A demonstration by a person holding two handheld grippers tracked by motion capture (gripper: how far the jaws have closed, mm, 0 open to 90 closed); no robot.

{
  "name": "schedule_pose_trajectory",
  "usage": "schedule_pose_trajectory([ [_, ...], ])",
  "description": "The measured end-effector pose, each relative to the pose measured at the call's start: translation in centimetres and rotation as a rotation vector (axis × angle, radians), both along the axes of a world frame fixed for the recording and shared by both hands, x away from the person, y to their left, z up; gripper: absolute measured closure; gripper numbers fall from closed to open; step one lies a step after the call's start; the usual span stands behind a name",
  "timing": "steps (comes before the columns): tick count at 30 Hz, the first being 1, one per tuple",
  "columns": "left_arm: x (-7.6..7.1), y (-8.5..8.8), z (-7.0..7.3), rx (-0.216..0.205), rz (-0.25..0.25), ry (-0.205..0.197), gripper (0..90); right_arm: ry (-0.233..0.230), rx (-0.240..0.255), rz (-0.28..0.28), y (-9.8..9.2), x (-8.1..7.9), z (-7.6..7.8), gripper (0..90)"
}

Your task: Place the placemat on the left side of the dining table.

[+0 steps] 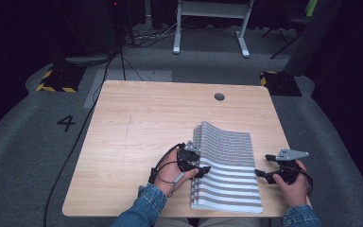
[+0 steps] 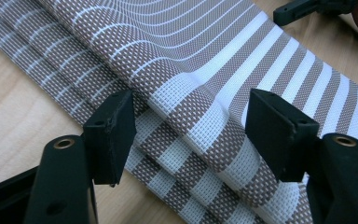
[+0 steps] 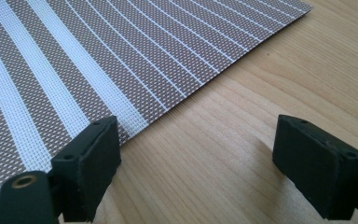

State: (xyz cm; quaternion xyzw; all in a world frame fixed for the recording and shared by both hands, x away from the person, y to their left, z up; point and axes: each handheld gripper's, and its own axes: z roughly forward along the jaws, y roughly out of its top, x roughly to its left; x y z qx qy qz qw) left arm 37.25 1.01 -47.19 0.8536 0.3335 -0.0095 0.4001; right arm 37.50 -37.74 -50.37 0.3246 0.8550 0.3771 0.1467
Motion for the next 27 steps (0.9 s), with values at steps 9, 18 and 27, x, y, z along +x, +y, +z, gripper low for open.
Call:
schedule_pose_trajectory([
  [9, -0.4, -1.9, 0.4, 0.0, -0.039, 0.014, 38.0, 0.001, 0.003, -0.007, 0.1, 0.0, 0.0, 15.2],
  [18, 0.0, -3.1, -0.7, 0.034, -0.012, 0.025, 66.2, 0.0, 0.002, -0.007, 0.1, 0.0, 0.0, 15.2],
  [27, -0.6, -2.5, 1.1, -0.051, -0.002, -0.042, 88.5, -0.001, 0.002, -0.006, 0.1, 0.0, 0.0, 15.2],
])
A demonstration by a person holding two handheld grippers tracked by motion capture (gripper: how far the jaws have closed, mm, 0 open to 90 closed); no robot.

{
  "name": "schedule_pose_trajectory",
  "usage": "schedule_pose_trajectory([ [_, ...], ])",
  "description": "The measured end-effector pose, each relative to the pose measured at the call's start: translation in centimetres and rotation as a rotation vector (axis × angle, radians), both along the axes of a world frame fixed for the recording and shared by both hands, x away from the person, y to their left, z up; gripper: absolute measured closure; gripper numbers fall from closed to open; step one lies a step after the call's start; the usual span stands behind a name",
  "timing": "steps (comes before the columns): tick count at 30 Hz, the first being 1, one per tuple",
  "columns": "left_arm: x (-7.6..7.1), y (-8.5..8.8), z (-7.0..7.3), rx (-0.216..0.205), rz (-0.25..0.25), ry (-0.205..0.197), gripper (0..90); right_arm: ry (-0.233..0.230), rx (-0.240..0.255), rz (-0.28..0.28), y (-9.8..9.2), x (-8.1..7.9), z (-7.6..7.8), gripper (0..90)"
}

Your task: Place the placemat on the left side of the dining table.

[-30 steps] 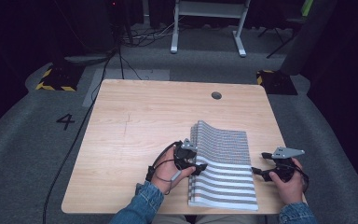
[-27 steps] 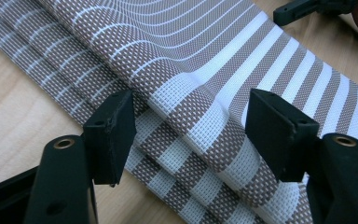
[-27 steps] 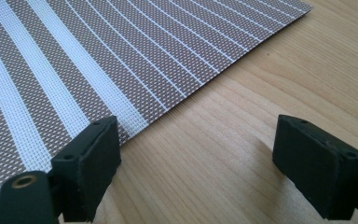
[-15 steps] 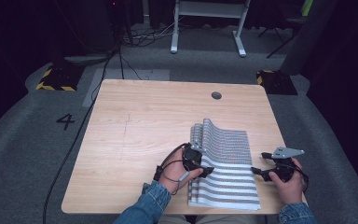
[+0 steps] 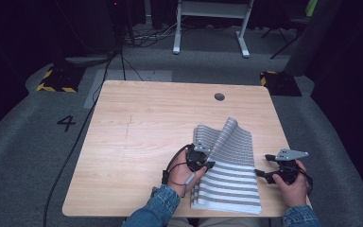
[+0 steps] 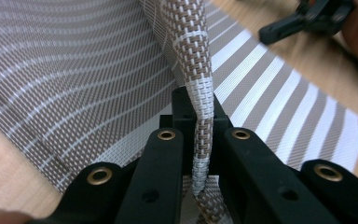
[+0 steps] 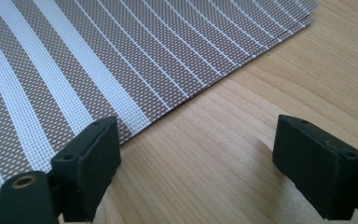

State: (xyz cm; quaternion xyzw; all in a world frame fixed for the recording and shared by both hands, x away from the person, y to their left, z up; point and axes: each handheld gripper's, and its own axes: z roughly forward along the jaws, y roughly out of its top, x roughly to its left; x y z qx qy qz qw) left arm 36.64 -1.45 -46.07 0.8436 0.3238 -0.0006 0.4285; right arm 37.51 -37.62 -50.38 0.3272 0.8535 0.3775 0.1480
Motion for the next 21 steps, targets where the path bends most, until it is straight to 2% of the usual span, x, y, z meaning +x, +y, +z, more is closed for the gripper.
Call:
schedule_pose_trajectory([
  [3, -0.6, 0.2, 1.2, -0.031, -0.01, -0.04, 88.7, 0.0, 0.0, 0.0, 0.0, 0.0, 0.0, 15.2],
  [4, -0.6, 0.2, 1.2, -0.031, -0.01, -0.04, 88.7, 0.0, 0.0, 0.0, 0.0, 0.0, 0.0, 15.2],
  [6, -1.2, 0.4, 2.5, -0.056, -0.016, -0.062, 88.7, 0.003, -0.001, -0.004, 0.0, 0.0, 0.0, 15.3],
  [7, -1.2, 0.4, 2.5, -0.056, -0.016, -0.062, 88.7, 0.003, -0.001, -0.004, 0.0, 0.0, 0.0, 15.3],
  [8, -1.5, 0.7, 3.3, -0.059, -0.027, -0.078, 88.8, 0.001, -0.001, -0.008, 0.0, -0.1, 0.0, 15.3],
  [11, -2.1, 1.0, 4.4, -0.072, -0.043, -0.098, 88.8, 0.001, 0.0, -0.011, 0.1, -0.1, 0.0, 15.3],
  [21, -4.1, 2.9, 7.8, -0.1, -0.048, -0.164, 88.8, 0.001, 0.0, -0.01, 0.0, -0.1, 0.0, 15.3],
])
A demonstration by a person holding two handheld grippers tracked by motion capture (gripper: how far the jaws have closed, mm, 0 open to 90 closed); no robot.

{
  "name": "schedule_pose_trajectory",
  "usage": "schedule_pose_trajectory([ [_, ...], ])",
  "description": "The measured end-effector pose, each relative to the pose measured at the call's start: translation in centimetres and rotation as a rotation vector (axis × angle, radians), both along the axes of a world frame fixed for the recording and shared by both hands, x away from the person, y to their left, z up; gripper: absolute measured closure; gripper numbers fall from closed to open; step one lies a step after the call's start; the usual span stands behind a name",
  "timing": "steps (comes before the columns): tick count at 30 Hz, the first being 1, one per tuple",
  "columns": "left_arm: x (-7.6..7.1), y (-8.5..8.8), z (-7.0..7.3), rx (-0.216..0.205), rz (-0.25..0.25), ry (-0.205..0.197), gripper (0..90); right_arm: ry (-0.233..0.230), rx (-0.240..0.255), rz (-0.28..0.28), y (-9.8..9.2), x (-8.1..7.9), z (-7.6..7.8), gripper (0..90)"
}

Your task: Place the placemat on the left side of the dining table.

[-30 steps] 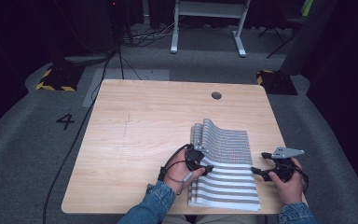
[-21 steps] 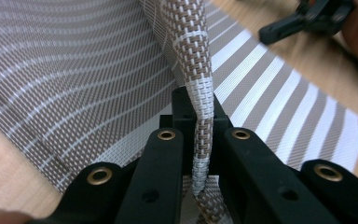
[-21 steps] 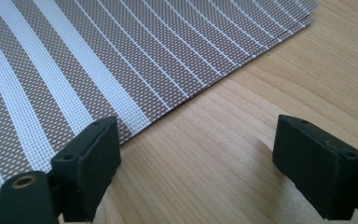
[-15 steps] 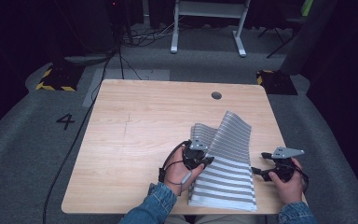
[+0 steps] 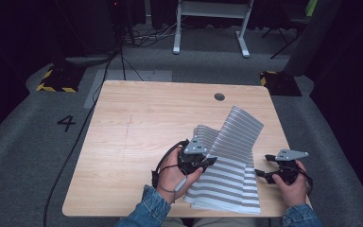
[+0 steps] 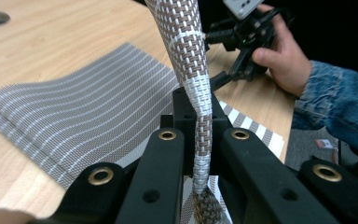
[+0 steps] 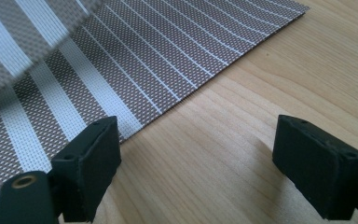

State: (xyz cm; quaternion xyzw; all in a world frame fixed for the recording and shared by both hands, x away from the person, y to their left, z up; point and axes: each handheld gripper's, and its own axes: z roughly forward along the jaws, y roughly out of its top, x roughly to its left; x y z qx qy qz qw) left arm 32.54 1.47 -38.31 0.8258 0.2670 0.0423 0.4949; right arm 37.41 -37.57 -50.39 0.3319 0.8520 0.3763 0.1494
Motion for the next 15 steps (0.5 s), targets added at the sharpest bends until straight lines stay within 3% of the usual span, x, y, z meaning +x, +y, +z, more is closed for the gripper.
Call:
schedule_pose_trajectory([
  [9, -0.9, 2.9, 3.1, -0.018, 0.02, -0.06, 88.8, 0.007, 0.005, -0.002, 0.0, 0.0, 0.0, 15.3],
  [15, -0.8, 5.0, 4.1, -0.032, 0.039, -0.064, 88.8, 0.0, 0.004, 0.0, 0.0, 0.0, 0.0, 15.3],
])
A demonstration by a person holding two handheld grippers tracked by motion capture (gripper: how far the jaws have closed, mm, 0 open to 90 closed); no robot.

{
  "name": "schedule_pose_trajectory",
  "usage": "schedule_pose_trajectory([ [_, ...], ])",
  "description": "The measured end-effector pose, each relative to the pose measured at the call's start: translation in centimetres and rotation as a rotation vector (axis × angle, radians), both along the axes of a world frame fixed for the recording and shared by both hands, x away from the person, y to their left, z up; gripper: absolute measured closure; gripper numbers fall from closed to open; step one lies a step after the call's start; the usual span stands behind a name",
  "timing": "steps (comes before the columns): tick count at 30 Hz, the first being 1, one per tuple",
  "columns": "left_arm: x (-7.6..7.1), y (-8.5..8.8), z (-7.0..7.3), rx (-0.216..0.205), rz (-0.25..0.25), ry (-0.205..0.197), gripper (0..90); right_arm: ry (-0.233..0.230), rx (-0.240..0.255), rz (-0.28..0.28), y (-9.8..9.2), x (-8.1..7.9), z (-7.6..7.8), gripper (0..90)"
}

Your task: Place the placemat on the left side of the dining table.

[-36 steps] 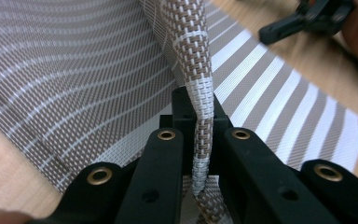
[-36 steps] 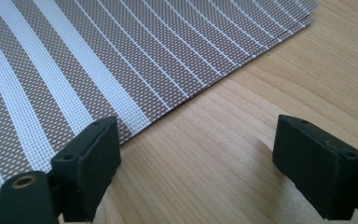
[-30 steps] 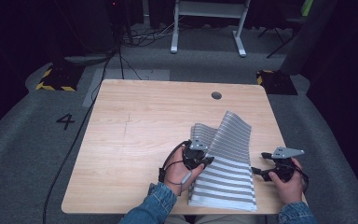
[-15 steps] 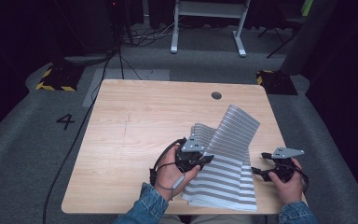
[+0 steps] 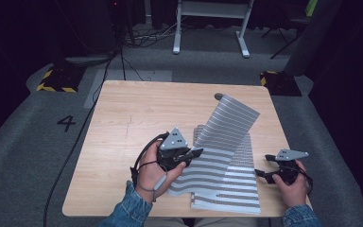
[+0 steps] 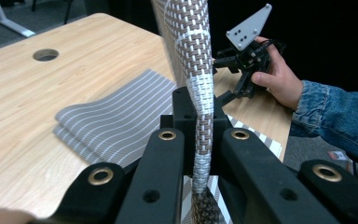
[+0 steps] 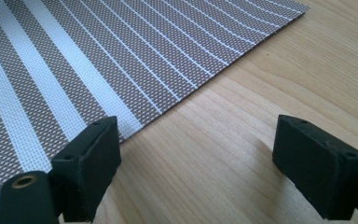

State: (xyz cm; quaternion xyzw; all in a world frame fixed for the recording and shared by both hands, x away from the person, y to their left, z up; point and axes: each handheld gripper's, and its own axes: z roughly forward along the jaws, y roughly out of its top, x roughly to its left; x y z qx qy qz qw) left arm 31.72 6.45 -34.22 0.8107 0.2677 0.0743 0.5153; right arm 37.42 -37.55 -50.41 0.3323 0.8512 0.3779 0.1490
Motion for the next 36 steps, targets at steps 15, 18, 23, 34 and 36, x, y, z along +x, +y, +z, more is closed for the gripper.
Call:
schedule_pose_trajectory([
  [15, 1.5, 4.1, 1.0, -0.005, 0.068, 0.013, 88.8, -0.003, 0.0, 0.002, 0.0, 0.0, 0.0, 15.3],
  [18, 1.8, 5.1, 0.9, -0.003, 0.084, 0.02, 88.8, -0.002, -0.004, 0.002, 0.0, 0.0, 0.0, 15.3],
  [23, 2.2, 6.6, 0.6, 0.026, 0.08, 0.07, 88.7, 0.001, -0.003, 0.0, 0.0, 0.0, 0.0, 15.3],
  [34, 4.2, 10.5, -1.8, 0.088, 0.18, 0.162, 88.7, 0.0, -0.002, 0.001, 0.0, 0.0, 0.0, 15.3],
  [36, 4.6, 11.1, -2.3, 0.093, 0.193, 0.175, 88.7, 0.0, -0.003, 0.001, 0.0, 0.0, 0.0, 15.3],
])
